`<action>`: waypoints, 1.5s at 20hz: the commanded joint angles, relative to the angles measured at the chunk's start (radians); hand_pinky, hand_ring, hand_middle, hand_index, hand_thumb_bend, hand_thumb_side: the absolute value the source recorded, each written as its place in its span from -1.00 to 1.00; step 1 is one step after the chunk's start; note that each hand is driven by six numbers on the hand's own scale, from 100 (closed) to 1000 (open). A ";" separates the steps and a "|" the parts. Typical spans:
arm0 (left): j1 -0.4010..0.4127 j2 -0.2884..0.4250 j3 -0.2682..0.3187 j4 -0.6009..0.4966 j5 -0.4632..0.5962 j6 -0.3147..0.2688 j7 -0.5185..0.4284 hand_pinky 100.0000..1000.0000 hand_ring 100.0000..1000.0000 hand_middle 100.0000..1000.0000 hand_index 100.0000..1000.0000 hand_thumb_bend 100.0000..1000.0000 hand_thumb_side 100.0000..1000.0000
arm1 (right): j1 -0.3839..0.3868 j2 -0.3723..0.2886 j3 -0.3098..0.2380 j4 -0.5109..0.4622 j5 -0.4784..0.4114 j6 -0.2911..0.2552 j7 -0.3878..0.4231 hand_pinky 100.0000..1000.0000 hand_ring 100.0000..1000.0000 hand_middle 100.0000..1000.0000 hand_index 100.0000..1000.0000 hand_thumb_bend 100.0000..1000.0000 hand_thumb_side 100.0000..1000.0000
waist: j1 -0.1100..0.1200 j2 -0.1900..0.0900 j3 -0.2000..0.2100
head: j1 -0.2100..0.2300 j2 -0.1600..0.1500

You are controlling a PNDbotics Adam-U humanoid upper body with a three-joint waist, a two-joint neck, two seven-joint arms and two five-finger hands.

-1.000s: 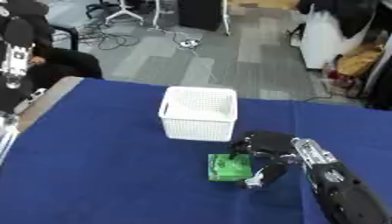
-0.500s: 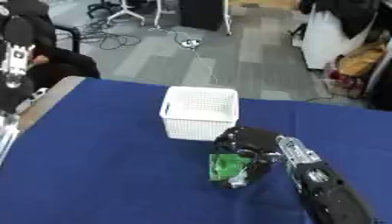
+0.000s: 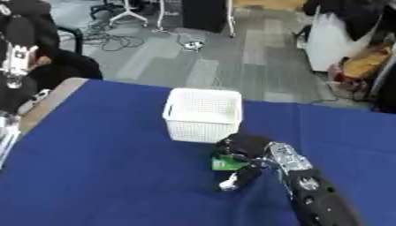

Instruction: Pick up objects on the table and place them in the box.

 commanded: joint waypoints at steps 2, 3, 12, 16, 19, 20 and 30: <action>-0.014 0.010 0.005 -0.013 0.003 -0.001 -0.003 -0.33 -0.04 0.20 0.30 -0.84 0.90 | 0.004 -0.023 -0.013 -0.053 -0.007 0.038 0.013 0.74 0.58 0.47 0.77 0.24 1.00 | 0.004 -0.008 -0.003 | -0.003 -0.009; -0.014 0.011 0.005 -0.013 0.003 -0.001 -0.003 -0.33 -0.04 0.20 0.30 -0.84 0.91 | 0.004 -0.027 -0.018 -0.067 -0.006 0.049 0.003 0.73 0.57 0.45 0.75 0.23 1.00 | 0.004 -0.008 -0.003 | -0.004 -0.009; -0.012 0.012 0.006 -0.012 0.003 -0.002 -0.004 -0.33 -0.04 0.20 0.30 -0.84 0.91 | 0.007 -0.062 -0.056 -0.038 0.109 0.102 -0.175 0.60 0.47 0.36 0.71 0.34 1.00 | 0.005 -0.008 -0.006 | -0.003 -0.010; -0.010 0.013 0.006 -0.011 0.003 -0.002 -0.005 -0.33 -0.04 0.20 0.30 -0.84 0.91 | -0.019 -0.093 -0.075 0.051 0.144 0.003 -0.142 0.75 0.55 0.43 0.76 0.54 1.00 | 0.005 -0.009 -0.007 | -0.002 -0.008; -0.008 0.014 0.006 -0.011 0.002 -0.002 -0.006 -0.33 -0.04 0.20 0.30 -0.84 0.91 | -0.040 -0.123 -0.081 0.096 0.141 -0.098 -0.143 0.75 0.54 0.42 0.73 0.55 1.00 | 0.004 -0.009 -0.009 | -0.002 -0.008; -0.008 0.015 0.007 -0.010 0.002 -0.001 -0.006 -0.34 -0.04 0.20 0.30 -0.84 0.91 | -0.046 -0.133 -0.082 0.104 0.139 -0.128 -0.152 0.74 0.53 0.42 0.72 0.55 1.00 | 0.004 -0.010 -0.009 | 0.000 -0.008; -0.007 0.015 0.008 -0.011 0.002 -0.002 -0.006 -0.33 -0.04 0.20 0.30 -0.84 0.91 | -0.040 -0.145 -0.083 0.089 0.224 -0.156 -0.488 0.40 0.13 0.03 0.41 0.52 1.00 | 0.006 -0.006 -0.011 | -0.006 -0.022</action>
